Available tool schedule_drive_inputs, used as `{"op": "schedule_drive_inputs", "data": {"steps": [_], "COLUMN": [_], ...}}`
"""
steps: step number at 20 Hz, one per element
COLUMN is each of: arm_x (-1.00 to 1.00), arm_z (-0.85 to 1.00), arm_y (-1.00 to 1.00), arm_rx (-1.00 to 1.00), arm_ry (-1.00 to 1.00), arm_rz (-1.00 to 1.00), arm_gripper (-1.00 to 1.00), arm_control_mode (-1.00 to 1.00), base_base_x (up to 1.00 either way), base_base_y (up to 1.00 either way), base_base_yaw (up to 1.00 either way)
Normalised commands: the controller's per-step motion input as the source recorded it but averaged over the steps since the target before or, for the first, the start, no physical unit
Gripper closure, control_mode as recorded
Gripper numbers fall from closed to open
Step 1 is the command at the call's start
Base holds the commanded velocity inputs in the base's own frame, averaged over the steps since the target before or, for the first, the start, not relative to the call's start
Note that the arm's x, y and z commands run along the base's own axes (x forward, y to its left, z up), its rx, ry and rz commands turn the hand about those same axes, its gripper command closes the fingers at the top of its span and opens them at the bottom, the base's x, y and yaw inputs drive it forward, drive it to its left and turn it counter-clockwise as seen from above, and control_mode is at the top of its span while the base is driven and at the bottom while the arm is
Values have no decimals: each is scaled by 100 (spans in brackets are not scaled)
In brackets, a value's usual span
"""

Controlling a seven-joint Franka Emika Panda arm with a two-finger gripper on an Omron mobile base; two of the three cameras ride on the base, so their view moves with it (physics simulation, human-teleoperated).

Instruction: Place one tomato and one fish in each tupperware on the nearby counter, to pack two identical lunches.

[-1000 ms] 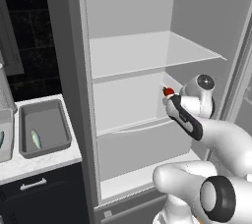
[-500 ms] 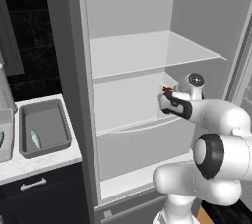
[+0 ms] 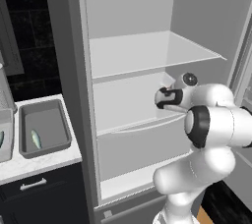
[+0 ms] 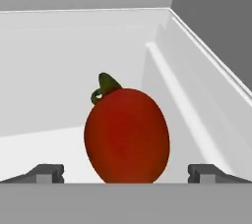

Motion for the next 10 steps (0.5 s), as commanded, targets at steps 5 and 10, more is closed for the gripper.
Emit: {"op": "schedule_drive_inputs", "data": {"steps": [5,10], "arm_x": [51,42], "arm_z": [-16,-18], "arm_y": [-9,-14], "arm_rx": [0,0], "arm_ry": [0,0], "arm_rz": [0,0], "arm_gripper": [-100,-100], "arm_control_mode": [-100,-100], "base_base_x": [0,0], "base_base_y": [0,0], "base_base_yaw": [0,0]}}
